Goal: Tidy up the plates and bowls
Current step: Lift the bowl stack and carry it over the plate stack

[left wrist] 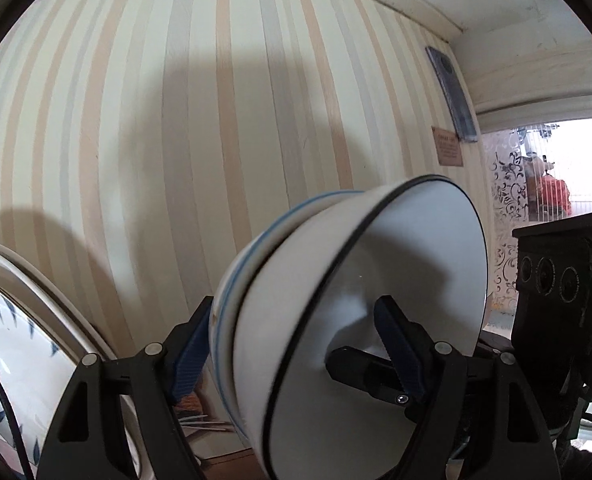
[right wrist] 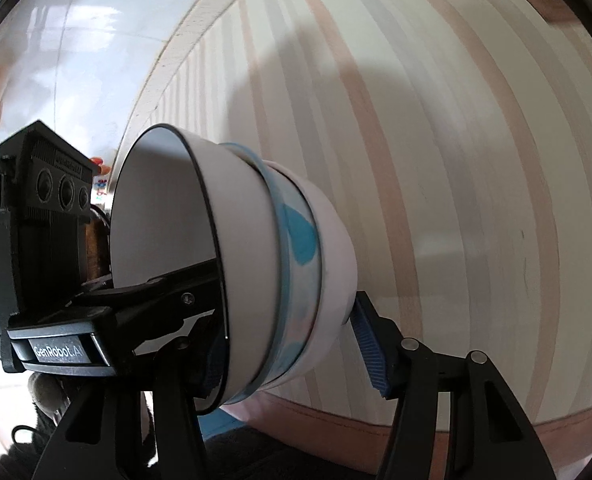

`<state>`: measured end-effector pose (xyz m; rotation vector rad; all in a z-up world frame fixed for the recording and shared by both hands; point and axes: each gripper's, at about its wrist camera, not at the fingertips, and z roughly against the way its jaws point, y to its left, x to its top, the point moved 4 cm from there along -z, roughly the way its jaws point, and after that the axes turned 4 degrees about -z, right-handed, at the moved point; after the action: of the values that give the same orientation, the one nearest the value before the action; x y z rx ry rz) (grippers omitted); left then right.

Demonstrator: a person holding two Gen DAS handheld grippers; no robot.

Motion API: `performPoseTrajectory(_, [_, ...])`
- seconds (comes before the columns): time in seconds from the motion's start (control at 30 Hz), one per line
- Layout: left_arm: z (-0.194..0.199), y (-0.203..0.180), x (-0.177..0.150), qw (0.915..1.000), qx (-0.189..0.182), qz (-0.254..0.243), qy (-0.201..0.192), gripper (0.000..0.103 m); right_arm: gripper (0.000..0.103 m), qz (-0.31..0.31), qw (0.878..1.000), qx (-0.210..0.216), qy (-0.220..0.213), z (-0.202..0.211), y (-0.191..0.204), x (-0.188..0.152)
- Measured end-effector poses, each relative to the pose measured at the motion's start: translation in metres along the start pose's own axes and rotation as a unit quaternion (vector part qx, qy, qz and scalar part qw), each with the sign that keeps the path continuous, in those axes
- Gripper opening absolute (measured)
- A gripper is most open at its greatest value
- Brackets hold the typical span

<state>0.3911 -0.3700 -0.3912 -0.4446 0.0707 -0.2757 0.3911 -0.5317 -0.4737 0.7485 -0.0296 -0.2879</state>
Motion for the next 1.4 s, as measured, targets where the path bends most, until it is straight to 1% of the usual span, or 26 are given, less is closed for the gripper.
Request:
performPoseTrajectory(0.13, [0.019, 0.005, 0.002, 0.9998, -0.014, 0.003, -0.012, 0.077, 0.059, 0.021, 1.000, -0.010, -0.011, 0.004, 0.013, 0.002])
performPoseTrajectory(0.3, [0.052, 0.018, 0.000, 0.9995, -0.016, -0.005, -0.025, 0.077, 0.059, 0.030, 0.999, -0.012, -0.022, 0.013, 0.039, 0.001])
performPoseTrajectory(0.47, [0.087, 0.052, -0.014, 0.9995, -0.005, -0.007, -0.032, 0.077, 0.059, 0.037, 0.999, -0.005, -0.031, 0.008, 0.075, -0.014])
performPoseTrajectory(0.63, [0.105, 0.094, -0.032, 0.9992, 0.012, 0.010, -0.037, 0.077, 0.059, 0.046, 0.998, 0.014, -0.033, -0.015, 0.110, -0.032])
performPoseTrajectory(0.77, [0.110, 0.120, -0.045, 0.9987, 0.013, 0.022, -0.044, 0.077, 0.059, 0.054, 0.998, 0.025, -0.031, -0.045, 0.138, -0.044])
performPoseTrajectory(0.87, [0.111, 0.138, -0.052, 0.9984, 0.016, 0.025, -0.049, 0.077, 0.059, 0.056, 0.998, 0.026, -0.026, -0.069, 0.150, -0.046])
performPoseTrajectory(0.97, [0.108, 0.150, -0.058, 0.9984, 0.016, 0.032, -0.044, 0.077, 0.059, 0.063, 0.998, 0.025, -0.019, -0.088, 0.156, -0.053])
performPoseTrajectory(1.2, [0.101, 0.163, -0.064, 0.9987, 0.013, 0.035, -0.036, 0.077, 0.059, 0.069, 0.997, 0.010, -0.011, -0.114, 0.164, -0.056])
performPoseTrajectory(1.4, [0.103, 0.170, -0.066, 0.9986, 0.016, 0.031, -0.038, 0.077, 0.059, 0.068, 0.997, 0.009, -0.016, -0.121, 0.165, -0.058])
